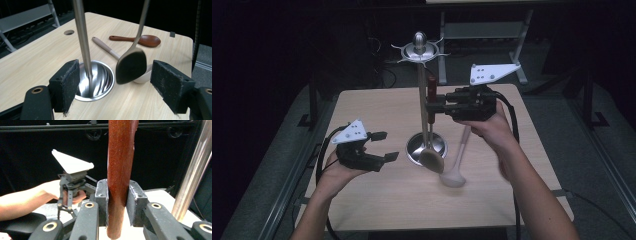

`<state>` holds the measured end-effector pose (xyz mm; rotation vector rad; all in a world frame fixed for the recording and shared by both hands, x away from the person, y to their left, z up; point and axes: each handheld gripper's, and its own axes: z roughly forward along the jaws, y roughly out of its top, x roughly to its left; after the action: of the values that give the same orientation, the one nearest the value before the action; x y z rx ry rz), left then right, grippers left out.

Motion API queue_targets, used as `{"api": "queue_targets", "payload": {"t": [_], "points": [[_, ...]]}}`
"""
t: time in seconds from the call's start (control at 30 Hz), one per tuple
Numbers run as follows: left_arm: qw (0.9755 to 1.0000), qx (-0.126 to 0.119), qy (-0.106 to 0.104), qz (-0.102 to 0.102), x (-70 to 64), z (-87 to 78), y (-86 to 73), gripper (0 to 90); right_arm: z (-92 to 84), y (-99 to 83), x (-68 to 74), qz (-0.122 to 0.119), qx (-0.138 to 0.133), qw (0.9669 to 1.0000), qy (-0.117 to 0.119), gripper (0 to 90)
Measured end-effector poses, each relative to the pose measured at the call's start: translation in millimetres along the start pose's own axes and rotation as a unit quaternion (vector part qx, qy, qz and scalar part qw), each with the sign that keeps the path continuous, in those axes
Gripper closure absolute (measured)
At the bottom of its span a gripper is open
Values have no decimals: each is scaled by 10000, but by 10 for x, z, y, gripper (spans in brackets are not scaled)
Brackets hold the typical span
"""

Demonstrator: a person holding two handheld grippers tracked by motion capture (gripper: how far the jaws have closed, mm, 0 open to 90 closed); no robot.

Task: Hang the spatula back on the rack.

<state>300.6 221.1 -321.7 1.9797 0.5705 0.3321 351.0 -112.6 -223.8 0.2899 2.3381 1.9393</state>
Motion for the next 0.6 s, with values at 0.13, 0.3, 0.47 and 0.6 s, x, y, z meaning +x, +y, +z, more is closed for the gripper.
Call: {"api": "queue_targets", "payload": {"t": [0.13,0.3,0.47,0.6], "points": [[10000,7,21,-86,39,3,-59,234,-18,58,-14,-1,-22,9999,139,729],[9999,61,22,-128,67,37,-104,234,12,130,-67,32,-29,9994,356,729],[9997,174,-10,-159,83,106,-163,233,61,165,-141,74,-53,9986,521,729],[9995,263,-64,-184,73,173,-195,233,92,198,-186,83,-38,9981,608,729]]}}
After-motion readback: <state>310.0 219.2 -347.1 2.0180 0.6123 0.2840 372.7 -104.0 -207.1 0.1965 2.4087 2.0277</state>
